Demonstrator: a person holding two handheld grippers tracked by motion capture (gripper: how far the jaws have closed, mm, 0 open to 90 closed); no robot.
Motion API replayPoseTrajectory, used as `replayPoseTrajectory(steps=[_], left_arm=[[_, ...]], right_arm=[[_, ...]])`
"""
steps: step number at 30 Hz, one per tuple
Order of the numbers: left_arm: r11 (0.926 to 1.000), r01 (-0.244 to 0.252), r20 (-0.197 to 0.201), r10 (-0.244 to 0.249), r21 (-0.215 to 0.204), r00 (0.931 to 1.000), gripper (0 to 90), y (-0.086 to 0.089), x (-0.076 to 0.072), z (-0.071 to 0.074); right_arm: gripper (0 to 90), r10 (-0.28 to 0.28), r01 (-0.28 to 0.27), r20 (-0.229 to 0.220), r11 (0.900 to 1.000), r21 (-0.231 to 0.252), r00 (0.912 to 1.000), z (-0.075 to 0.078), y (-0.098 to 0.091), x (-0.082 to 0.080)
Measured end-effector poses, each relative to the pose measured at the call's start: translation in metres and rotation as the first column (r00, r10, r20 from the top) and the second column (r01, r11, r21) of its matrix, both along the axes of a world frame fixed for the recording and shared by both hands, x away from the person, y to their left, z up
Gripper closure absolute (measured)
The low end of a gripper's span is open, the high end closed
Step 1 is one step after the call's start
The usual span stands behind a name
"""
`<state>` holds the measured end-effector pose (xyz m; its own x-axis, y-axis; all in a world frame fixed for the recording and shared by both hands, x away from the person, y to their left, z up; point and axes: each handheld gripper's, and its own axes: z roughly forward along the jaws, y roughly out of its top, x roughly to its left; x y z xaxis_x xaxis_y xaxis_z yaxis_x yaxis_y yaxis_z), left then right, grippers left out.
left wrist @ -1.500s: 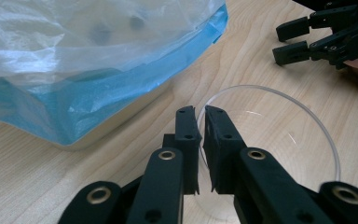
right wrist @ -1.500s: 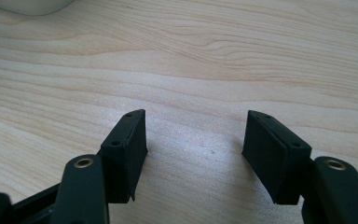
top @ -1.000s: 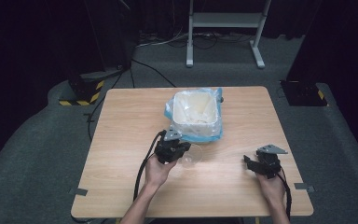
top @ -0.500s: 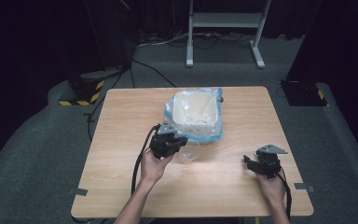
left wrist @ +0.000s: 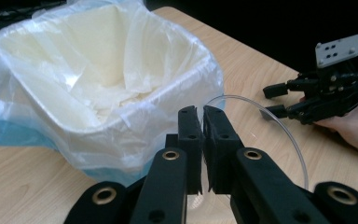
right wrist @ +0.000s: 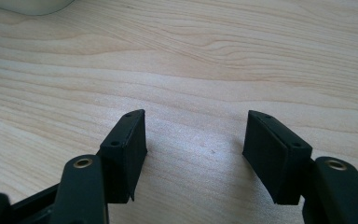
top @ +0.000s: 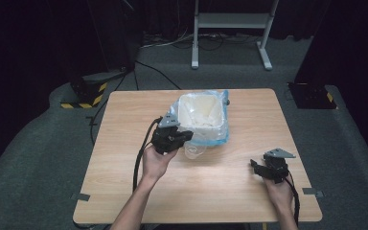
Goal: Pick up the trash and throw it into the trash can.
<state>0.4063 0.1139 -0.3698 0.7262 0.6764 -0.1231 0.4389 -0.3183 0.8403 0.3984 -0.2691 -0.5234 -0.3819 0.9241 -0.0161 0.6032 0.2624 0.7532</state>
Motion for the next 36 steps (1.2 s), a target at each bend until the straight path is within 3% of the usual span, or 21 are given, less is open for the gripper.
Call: replayPoseTrajectory(steps=[3,11,17,23,36], left_arm=[[0.9998,-0.002,-0.005,0.001,-0.02,1.0,85.8,0.0,0.004,0.009],[0.9998,-0.006,-0.014,0.006,-0.021,0.9999,85.8,0.001,0.005,0.034],[0.9998,-0.013,0.013,0.013,-0.017,0.9998,85.8,0.0,0.008,0.056],[0.9995,-0.014,0.004,0.014,-0.027,0.9999,85.8,-0.002,0.019,0.057],[0.9992,-0.034,0.06,0.035,-0.02,0.9976,85.8,-0.009,0.041,0.077]], right_arm=[[38.6,0.0,0.0,0.0,1.0,0.0,1.0,0.0,0.0,0.0],[38.6,0.001,-0.001,0.0,1.0,0.0,1.0,0.0,0.0,0.0],[38.5,0.0,0.0,-0.001,1.0,0.001,1.0,0.0,0.0,0.0],[38.5,0.0,0.0,0.0,1.0,0.001,1.0,0.0,0.0,0.0],[38.5,0.0,0.0,-0.001,1.0,0.001,1.0,0.0,0.0,0.0]])
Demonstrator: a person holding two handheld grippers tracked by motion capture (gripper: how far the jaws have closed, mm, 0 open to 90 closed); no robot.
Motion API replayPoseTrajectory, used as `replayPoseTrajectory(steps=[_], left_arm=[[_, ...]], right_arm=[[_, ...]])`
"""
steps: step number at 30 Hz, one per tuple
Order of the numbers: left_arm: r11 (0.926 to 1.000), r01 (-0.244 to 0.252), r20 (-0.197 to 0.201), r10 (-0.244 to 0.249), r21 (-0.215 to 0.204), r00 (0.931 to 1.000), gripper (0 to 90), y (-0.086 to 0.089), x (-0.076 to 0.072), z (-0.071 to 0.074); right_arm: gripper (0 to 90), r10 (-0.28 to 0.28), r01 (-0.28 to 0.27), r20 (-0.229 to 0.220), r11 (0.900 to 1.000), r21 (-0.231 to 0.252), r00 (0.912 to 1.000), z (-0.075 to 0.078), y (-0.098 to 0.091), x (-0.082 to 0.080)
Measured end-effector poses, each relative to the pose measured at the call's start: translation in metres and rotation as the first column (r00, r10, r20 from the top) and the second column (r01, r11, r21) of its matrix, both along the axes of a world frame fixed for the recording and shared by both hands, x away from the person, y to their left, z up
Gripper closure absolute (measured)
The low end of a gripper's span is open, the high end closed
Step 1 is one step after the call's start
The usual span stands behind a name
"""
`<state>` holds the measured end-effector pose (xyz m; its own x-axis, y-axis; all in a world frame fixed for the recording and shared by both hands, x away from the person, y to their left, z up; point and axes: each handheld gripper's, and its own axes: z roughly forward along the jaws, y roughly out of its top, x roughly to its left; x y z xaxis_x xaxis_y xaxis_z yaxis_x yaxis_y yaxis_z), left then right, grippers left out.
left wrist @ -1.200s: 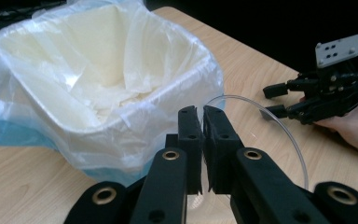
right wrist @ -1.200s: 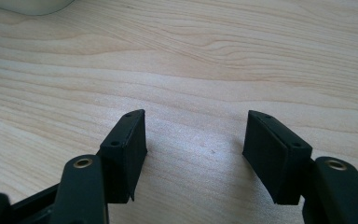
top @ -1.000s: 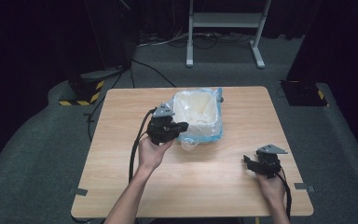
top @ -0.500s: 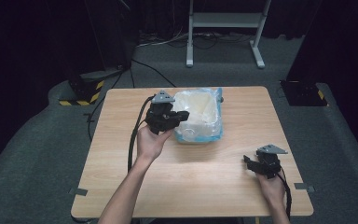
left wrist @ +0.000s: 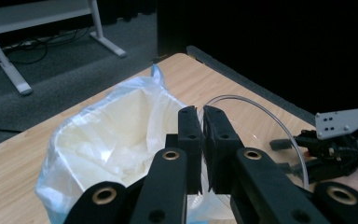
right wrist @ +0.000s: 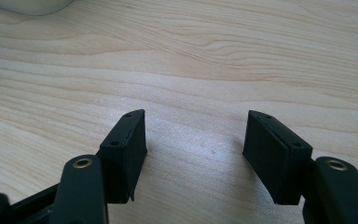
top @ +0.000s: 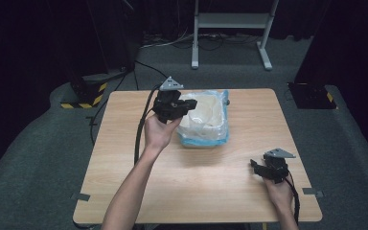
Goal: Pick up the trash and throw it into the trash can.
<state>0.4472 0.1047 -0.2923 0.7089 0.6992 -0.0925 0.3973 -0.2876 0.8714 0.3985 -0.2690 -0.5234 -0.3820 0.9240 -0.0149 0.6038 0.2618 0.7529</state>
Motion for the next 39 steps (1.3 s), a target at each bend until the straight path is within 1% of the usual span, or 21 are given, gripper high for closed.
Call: replayPoseTrajectory(steps=[8,10,13,15,20,22,25,27,29,35,39], left_arm=[[0.9999,-0.011,-0.008,0.011,-0.01,0.9999,85.8,-0.004,0.02,-0.006],[0.9998,-0.018,-0.01,0.018,-0.013,0.9998,85.8,-0.006,0.027,-0.011],[0.9997,-0.024,-0.002,0.024,-0.002,0.9997,85.8,-0.007,0.031,-0.014],[0.9997,-0.025,-0.003,0.025,-0.004,0.9997,85.8,-0.008,0.034,-0.017],[0.9995,-0.03,-0.019,0.03,-0.011,0.9994,85.8,-0.014,0.046,-0.028],[0.9994,-0.033,-0.02,0.033,-0.007,0.9993,85.8,-0.015,0.048,-0.03],[0.9987,-0.049,-0.018,0.049,0.014,0.9986,85.8,-0.017,0.051,-0.036],[0.9984,-0.055,-0.021,0.055,0.016,0.9983,85.8,-0.016,0.053,-0.039],[0.9977,-0.067,-0.029,0.067,0.014,0.9973,85.8,-0.015,0.055,-0.042],[0.9959,-0.091,-0.037,0.091,0.006,0.9952,85.6,-0.01,0.06,-0.052],[0.9934,-0.114,-0.049,0.114,0.019,0.9923,85.7,-0.009,0.065,-0.062]], right_arm=[[38.5,-0.001,0.001,-0.001,1.0,0.001,1.0,0.0,0.0,0.0],[38.4,0.0,0.0,0.0,1.0,0.0,1.0,0.0,0.0,0.0],[38.4,0.0,0.0,0.0,1.0,0.0,1.0,0.0,0.0,0.0],[38.4,0.0,0.0,0.0,1.0,0.0,1.0,0.0,0.0,0.0],[38.4,0.0,0.0,0.0,1.0,0.0,1.0,0.0,0.0,0.0],[38.5,0.0,0.0,0.001,1.0,-0.001,1.0,0.0,0.0,0.0],[38.4,0.0,0.0,0.0,1.0,0.0,1.0,0.0,0.0,0.0],[38.4,0.0,0.0,0.0,1.0,0.0,1.0,0.0,0.0,0.0],[38.4,0.0,0.0,0.0,1.0,-0.001,1.0,0.0,0.0,0.0],[38.4,0.0,0.0,0.0,1.0,-0.001,1.0,0.0,0.0,0.0],[38.4,0.001,-0.001,0.0,1.0,0.0,1.0,0.0,0.0,0.0]])
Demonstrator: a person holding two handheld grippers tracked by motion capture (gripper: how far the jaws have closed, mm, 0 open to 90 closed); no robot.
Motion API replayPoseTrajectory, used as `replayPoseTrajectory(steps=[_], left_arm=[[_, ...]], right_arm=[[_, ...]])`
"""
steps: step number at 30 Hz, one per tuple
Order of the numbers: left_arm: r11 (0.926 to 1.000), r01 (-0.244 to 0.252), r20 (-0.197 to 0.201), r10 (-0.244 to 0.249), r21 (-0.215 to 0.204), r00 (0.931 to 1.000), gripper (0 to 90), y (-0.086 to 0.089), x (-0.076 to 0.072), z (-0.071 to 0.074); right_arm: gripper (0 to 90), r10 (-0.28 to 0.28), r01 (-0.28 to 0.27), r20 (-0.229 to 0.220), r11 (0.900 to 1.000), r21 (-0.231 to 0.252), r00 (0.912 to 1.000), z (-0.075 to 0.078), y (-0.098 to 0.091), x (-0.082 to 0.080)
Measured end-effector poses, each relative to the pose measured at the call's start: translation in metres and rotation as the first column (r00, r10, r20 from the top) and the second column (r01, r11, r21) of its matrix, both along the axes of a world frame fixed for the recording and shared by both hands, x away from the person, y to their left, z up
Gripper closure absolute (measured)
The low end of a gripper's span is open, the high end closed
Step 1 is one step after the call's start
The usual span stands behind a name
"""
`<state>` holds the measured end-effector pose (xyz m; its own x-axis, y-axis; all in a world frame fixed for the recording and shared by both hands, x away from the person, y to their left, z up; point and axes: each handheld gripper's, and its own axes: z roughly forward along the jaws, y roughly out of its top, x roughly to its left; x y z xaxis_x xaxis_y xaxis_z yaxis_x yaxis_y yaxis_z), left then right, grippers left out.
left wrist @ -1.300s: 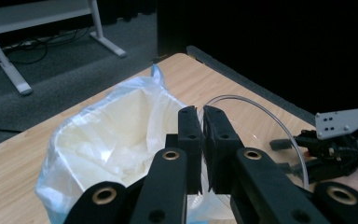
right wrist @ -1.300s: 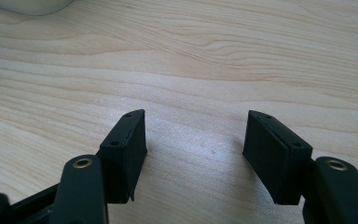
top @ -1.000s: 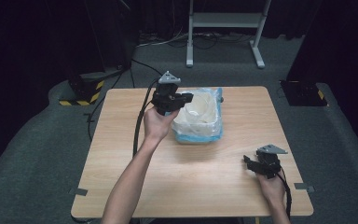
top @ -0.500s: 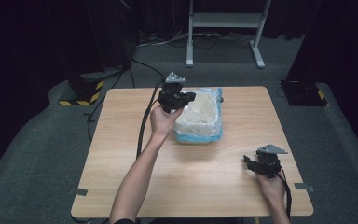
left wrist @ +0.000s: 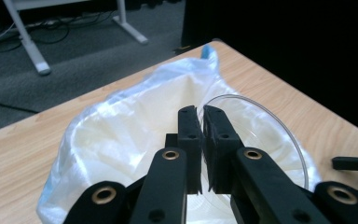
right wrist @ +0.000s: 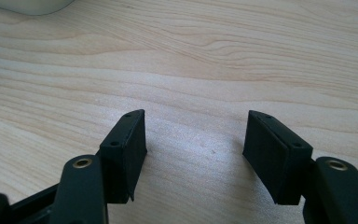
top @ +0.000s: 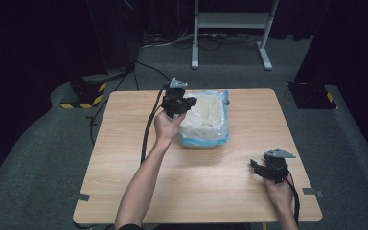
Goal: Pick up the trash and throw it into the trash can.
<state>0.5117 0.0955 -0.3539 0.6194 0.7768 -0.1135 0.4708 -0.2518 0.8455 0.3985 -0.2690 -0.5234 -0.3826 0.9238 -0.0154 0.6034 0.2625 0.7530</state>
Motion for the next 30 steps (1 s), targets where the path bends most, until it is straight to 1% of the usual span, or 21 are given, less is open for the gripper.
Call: replayPoseTrajectory(steps=[3,4,7,10,12,17,19,20,21,24,26,27,30], left_arm=[[1.0,-0.008,-0.012,0.008,0.005,0.9999,85.5,0.0,0.004,-0.009],[1.0,-0.008,-0.012,0.008,0.005,0.9999,85.5,0.0,0.004,-0.009],[1.0,-0.008,-0.033,0.008,-0.002,0.9994,85.5,0.001,0.006,-0.017],[1.0,-0.009,-0.044,0.009,0.003,0.999,85.2,0.001,0.008,-0.023],[0.9999,-0.01,-0.051,0.01,0.001,0.9987,85.2,0.001,0.009,-0.024],[0.9997,-0.007,-0.062,0.008,0.023,0.9981,84.9,-0.001,0.011,-0.029],[0.9997,-0.013,-0.062,0.014,0.022,0.998,84.4,-0.002,0.011,-0.031],[0.9997,-0.015,-0.068,0.016,0.018,0.9976,77.6,-0.002,0.011,-0.032],[0.9998,-0.014,-0.071,0.016,0.017,0.9973,77.6,-0.001,0.011,-0.032],[0.9996,-0.019,-0.068,0.02,0.02,0.9975,67.4,0.0,0.008,-0.033],[0.9995,-0.023,-0.065,0.024,0.022,0.9976,64.0,0.001,0.005,-0.034],[0.9991,-0.026,-0.058,0.028,0.033,0.998,62.7,0.002,0.003,-0.034],[0.9986,-0.034,-0.034,0.035,0.04,0.9988,60.3,0.007,-0.006,-0.032]], right_arm=[[38.3,0.0,0.0,0.0,1.0,0.0,1.0,0.0,0.0,0.0],[38.3,0.0,0.0,0.0,1.0,0.0,1.0,0.0,0.0,0.0],[38.3,0.0,0.0,0.0,1.0,0.0,1.0,0.0,0.0,0.0],[38.3,0.0,0.0,0.0,1.0,0.0,1.0,0.0,0.0,0.0],[38.3,0.001,-0.001,0.001,1.0,0.0,1.0,0.0,0.0,0.0],[38.3,0.0,0.0,0.0,1.0,0.0,1.0,0.0,0.0,0.0],[38.3,0.0,0.0,0.0,1.0,0.001,1.0,0.0,0.0,0.0],[38.3,0.0,0.0,0.0,1.0,0.0,1.0,0.0,0.0,0.0],[38.3,0.0,0.0,0.0,1.0,0.0,1.0,0.0,0.0,0.0],[38.4,0.002,-0.002,0.001,1.0,0.0,1.0,0.0,0.0,0.0],[38.3,0.002,-0.002,0.001,1.0,0.0,1.0,0.0,0.0,0.0],[38.3,0.002,-0.002,0.001,1.0,0.0,1.0,0.0,0.0,0.0],[38.3,0.001,-0.001,0.001,1.0,-0.001,1.0,0.0,0.0,0.0]])
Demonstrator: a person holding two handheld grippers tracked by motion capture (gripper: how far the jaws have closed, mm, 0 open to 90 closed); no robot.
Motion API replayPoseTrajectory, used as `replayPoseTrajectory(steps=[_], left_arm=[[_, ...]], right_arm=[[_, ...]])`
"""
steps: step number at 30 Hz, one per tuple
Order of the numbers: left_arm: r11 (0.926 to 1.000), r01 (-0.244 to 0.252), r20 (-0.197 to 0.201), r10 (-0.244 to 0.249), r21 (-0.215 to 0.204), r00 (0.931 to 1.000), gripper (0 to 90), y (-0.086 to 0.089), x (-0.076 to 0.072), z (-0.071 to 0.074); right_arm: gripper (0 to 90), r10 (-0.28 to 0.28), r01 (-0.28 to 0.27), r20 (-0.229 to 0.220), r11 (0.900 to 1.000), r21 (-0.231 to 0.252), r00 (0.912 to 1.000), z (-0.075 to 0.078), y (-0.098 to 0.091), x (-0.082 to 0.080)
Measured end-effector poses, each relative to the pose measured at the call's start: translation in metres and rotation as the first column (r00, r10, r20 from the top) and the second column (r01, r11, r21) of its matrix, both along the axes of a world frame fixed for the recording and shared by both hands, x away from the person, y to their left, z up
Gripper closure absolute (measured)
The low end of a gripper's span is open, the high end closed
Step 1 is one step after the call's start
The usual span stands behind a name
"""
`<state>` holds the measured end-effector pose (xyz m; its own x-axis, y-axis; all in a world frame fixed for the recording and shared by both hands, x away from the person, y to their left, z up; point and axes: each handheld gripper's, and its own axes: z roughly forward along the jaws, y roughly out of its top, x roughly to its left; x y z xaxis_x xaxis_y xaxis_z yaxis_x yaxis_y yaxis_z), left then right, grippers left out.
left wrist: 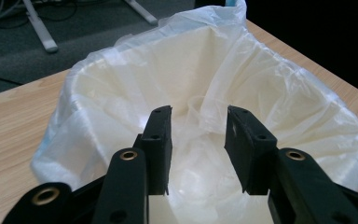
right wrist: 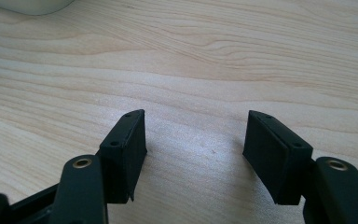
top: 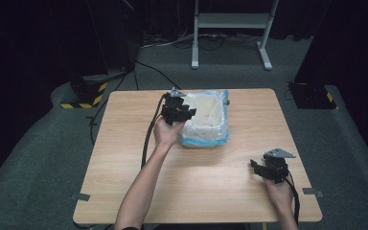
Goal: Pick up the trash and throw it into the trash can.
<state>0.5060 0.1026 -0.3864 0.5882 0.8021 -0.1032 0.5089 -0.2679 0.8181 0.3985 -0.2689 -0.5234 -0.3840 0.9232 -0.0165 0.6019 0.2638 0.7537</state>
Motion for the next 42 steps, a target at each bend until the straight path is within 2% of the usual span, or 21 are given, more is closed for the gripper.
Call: replayPoseTrajectory(steps=[7,15,20,28,36,42], left_arm=[[0.9997,-0.022,0.035,0.022,-0.012,0.9991,57.5,0.015,-0.018,0.005],[0.9993,-0.03,0.052,0.031,-0.023,0.9981,54.9,0.028,-0.037,0.005],[0.9983,-0.045,0.04,0.046,-0.036,0.9981,54.5,0.038,-0.047,0.001],[0.9976,-0.069,0.018,0.069,-0.012,0.9975,54.0,0.048,-0.062,-0.009],[0.9957,-0.088,0.001,0.088,-0.029,0.9961,52.8,0.056,-0.077,-0.023],[0.9942,-0.104,-0.003,0.104,-0.027,0.9946,52.5,0.062,-0.087,-0.031]], right_arm=[[38.3,0.0,0.0,0.0,1.0,0.0,1.0,0.0,0.0,0.0],[38.3,0.0,0.0,0.0,1.0,0.0,1.0,0.0,0.0,0.0],[38.3,0.0,0.0,0.0,1.0,0.0,1.0,0.0,0.0,0.0],[38.2,0.0,0.0,0.0,1.0,0.001,1.0,0.0,0.0,0.0],[38.2,0.0,0.0,0.0,1.0,0.0,1.0,0.0,0.0,0.0],[38.2,0.0,0.0,0.0,1.0,0.001,1.0,0.0,0.0,0.0]])
